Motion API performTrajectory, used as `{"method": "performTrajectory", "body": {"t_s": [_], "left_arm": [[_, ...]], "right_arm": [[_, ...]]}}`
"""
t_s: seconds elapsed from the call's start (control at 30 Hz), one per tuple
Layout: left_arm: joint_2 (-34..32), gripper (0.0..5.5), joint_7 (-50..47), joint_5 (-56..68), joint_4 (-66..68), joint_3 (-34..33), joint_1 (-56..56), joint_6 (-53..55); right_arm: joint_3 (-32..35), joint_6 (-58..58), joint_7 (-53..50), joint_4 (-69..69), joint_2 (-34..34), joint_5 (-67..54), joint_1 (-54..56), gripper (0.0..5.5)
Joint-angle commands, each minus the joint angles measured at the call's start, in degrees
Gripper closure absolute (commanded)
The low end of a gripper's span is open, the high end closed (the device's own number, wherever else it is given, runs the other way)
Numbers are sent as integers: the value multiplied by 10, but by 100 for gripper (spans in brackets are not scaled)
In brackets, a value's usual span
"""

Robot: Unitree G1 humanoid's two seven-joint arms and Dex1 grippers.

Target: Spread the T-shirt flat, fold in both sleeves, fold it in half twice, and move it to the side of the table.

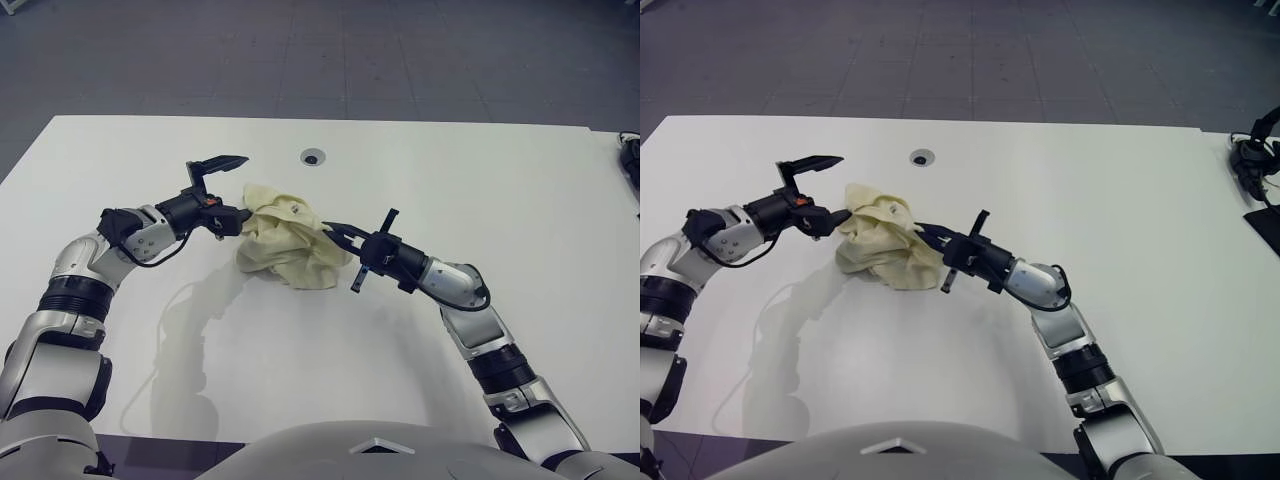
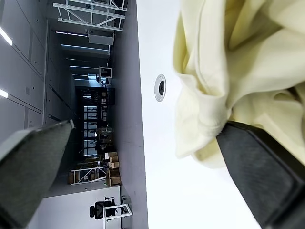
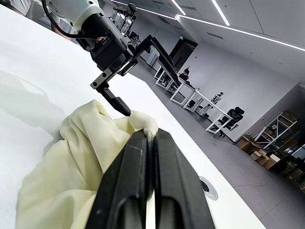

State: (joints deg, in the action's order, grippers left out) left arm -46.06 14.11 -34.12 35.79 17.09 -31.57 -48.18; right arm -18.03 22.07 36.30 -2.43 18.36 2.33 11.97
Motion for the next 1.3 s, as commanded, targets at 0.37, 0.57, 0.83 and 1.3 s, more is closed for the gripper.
{"method": "performTrajectory", "body": {"t_s": [0.37,0.57,0.83,1.3], "left_arm": [[14,260,-1,-2,4,7,-3,3],[32,365,-1,-12,24,22,-7,1],[54,502,6,-26,49,52,-24,4],[20,548,-6,-11,26,27,-23,-6]], "right_arm": [[-1,7,-1,-10,1,6,0,550],[-1,7,-1,-10,-1,5,2,550],[0,7,-1,-10,-1,3,2,550],[1,11,-5,-13,1,7,-1,550]]}}
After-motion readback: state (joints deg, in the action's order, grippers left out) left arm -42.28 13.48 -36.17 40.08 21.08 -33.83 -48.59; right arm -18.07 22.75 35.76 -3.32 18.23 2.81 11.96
